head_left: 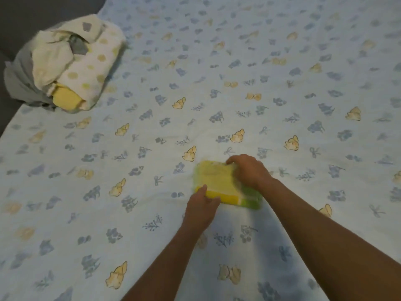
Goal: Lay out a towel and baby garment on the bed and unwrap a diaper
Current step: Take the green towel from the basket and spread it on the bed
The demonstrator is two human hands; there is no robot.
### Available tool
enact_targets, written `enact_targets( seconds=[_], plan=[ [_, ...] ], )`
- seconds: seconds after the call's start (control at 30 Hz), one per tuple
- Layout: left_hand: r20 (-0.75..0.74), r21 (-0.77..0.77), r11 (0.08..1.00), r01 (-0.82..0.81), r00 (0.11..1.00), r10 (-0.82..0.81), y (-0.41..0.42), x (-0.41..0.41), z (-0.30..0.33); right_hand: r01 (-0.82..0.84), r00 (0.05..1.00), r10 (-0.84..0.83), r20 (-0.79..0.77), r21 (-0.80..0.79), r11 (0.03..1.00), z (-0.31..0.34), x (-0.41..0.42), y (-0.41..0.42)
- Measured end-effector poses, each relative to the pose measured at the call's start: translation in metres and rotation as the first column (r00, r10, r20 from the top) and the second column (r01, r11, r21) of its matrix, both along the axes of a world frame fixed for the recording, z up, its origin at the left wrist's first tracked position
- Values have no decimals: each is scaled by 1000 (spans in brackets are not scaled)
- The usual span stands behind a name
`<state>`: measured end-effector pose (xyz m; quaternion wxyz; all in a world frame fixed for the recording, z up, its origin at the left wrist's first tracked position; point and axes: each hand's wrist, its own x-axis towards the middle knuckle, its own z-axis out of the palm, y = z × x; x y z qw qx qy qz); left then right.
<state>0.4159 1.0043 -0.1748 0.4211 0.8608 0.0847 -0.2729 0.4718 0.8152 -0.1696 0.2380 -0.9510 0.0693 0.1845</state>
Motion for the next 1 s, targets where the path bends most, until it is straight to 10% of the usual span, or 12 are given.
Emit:
enact_targets(
  seconds=[0.23, 0.63, 1.0],
  plan=[
    [561, 323, 928, 187, 751, -347, 1, 67, -31, 217, 942, -207, 265, -9, 976, -41, -10, -25],
    [559, 490, 746, 451, 494, -666, 3, 67, -10, -18, 966, -7, 260, 91, 996, -28, -68, -25],
    [292, 350, 676, 648, 610, -736, 60, -42, 6, -162, 971, 158, 180, 10, 987, -5, -179, 9]
  ],
)
